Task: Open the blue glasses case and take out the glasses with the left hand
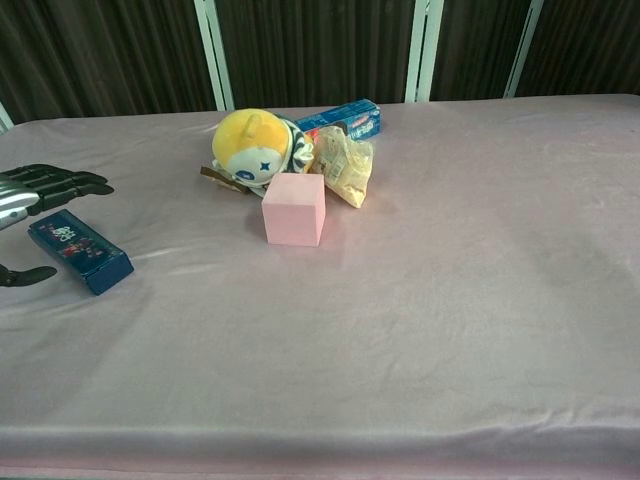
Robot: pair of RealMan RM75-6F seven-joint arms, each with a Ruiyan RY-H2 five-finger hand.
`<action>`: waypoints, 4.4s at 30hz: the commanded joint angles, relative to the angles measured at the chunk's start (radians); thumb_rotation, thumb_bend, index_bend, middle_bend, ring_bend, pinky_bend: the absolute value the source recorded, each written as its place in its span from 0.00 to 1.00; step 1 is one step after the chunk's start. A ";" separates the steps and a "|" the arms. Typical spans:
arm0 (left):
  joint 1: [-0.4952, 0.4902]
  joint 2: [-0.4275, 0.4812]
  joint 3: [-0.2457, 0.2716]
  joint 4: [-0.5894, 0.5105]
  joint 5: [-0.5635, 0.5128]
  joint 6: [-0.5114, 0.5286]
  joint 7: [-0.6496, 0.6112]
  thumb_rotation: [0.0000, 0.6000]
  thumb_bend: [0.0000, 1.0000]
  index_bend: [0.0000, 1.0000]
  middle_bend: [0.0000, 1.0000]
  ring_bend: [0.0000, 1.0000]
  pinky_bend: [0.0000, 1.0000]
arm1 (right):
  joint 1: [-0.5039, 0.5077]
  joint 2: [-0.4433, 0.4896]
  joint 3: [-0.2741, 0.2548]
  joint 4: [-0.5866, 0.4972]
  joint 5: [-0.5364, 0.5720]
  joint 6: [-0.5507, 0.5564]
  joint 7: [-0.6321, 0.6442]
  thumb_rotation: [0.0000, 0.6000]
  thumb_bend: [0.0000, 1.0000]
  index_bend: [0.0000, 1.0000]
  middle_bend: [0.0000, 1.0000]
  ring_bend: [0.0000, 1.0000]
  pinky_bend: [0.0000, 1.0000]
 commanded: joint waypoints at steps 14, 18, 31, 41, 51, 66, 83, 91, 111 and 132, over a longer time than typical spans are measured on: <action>-0.025 -0.047 0.002 0.016 -0.020 -0.040 -0.004 1.00 0.34 0.08 0.00 0.00 0.00 | 0.002 0.003 0.001 0.001 0.002 0.000 0.004 1.00 0.19 0.00 0.00 0.00 0.03; -0.034 -0.048 0.002 0.013 -0.033 -0.065 0.004 1.00 0.35 0.09 0.00 0.00 0.00 | 0.002 0.002 0.001 0.001 0.002 0.001 0.001 1.00 0.19 0.00 0.00 0.00 0.03; -0.041 -0.051 0.008 0.013 -0.062 -0.108 0.025 1.00 0.37 0.13 0.00 0.00 0.00 | 0.001 0.003 0.000 0.001 0.002 0.002 0.002 1.00 0.19 0.00 0.00 0.00 0.03; -0.044 -0.043 0.008 0.000 -0.073 -0.114 0.033 1.00 0.38 0.17 0.00 0.00 0.00 | 0.002 0.002 0.001 0.000 0.005 0.000 -0.001 1.00 0.19 0.00 0.00 0.00 0.03; -0.048 -0.046 0.009 0.000 -0.079 -0.123 0.039 1.00 0.39 0.22 0.02 0.00 0.00 | 0.001 0.002 0.002 0.000 0.006 0.005 0.001 1.00 0.19 0.00 0.00 0.00 0.03; -0.054 -0.044 0.011 -0.008 -0.081 -0.127 0.048 1.00 0.40 0.30 0.05 0.00 0.00 | 0.002 0.002 0.002 0.000 0.008 0.001 -0.004 1.00 0.19 0.00 0.00 0.00 0.03; -0.056 -0.032 0.010 -0.036 -0.084 -0.122 0.064 1.00 0.43 0.32 0.10 0.00 0.00 | 0.002 0.003 0.001 -0.001 0.008 -0.001 -0.006 1.00 0.19 0.00 0.00 0.00 0.03; -0.055 -0.025 0.009 -0.051 -0.088 -0.121 0.083 1.00 0.43 0.30 0.11 0.00 0.01 | 0.003 0.003 0.002 -0.002 0.010 -0.002 -0.007 1.00 0.19 0.00 0.00 0.00 0.03; -0.055 -0.028 0.006 -0.066 -0.088 -0.111 0.112 1.00 0.52 0.35 0.14 0.00 0.01 | 0.002 0.006 0.001 -0.002 0.009 -0.002 -0.004 1.00 0.19 0.00 0.00 0.00 0.03; -0.047 -0.019 0.003 -0.088 -0.092 -0.094 0.129 1.00 0.65 0.36 0.17 0.01 0.01 | 0.003 0.006 -0.001 -0.005 0.010 -0.006 -0.010 1.00 0.19 0.00 0.00 0.00 0.03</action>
